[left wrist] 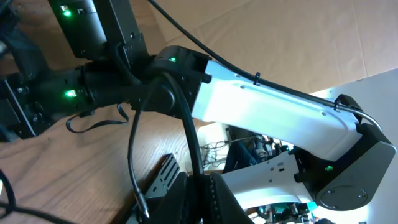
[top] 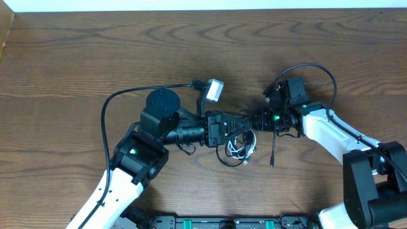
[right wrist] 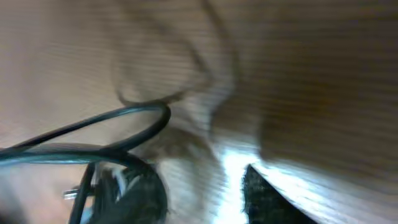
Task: Untangle cables
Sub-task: 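Grasp the cable coil with both grippers from opposite sides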
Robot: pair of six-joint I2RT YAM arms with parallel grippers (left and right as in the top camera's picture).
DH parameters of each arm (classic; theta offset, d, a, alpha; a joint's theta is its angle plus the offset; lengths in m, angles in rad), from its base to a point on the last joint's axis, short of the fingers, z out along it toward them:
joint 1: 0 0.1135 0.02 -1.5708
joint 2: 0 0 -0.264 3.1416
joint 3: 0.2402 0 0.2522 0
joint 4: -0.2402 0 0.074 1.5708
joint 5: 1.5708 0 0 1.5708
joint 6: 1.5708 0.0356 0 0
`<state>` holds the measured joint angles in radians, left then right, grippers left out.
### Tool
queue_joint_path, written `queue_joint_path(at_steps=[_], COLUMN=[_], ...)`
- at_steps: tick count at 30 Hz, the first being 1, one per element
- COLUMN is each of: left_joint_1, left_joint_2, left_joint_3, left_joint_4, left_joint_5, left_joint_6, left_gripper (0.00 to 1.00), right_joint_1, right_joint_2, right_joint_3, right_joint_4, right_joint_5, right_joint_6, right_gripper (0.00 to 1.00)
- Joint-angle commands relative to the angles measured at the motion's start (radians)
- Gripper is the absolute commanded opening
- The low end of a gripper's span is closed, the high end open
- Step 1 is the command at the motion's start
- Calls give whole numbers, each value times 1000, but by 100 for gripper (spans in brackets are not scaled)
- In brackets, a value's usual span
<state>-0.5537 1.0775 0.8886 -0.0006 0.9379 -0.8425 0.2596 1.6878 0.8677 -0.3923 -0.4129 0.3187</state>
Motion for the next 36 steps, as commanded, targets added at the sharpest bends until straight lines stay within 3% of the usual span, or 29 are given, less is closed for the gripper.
queue_joint_path(at_steps=[1, 4, 11, 13, 15, 16, 21, 30, 36], left_joint_1=[-4, -4, -4, -4, -4, -4, -4, -4, -4], left_joint_2=[0, 0, 0, 0, 0, 0, 0, 15, 119], left_joint_3=[7, 7, 7, 7, 7, 7, 7, 7, 7], left_joint_4=[0, -4, -60, -71, -74, -74, -80, -330, -381], left_joint_5=[23, 23, 18, 11, 11, 11, -8, -302, -330], left_joint_6=[-8, -4, 65, 87, 118, 134, 177, 177, 185], left_gripper=[8, 8, 9, 17, 40, 46, 65, 67, 67], right_joint_1=[4, 3, 3, 3, 3, 3, 3, 1, 0], right_joint_2=[6, 6, 6, 6, 6, 6, 6, 6, 4], right_joint_3=[-5, -5, -5, -5, -5, -5, -5, -1, 16], right_joint_4=[-17, -35, -54, -61, -70, -73, -82, -100, -127], right_joint_5=[177, 253, 335, 363, 391, 404, 407, 407, 407], right_joint_6=[26, 30, 48, 48, 48, 48, 48, 48, 48], right_gripper=[25, 16, 14, 12, 8, 6, 1, 1, 1])
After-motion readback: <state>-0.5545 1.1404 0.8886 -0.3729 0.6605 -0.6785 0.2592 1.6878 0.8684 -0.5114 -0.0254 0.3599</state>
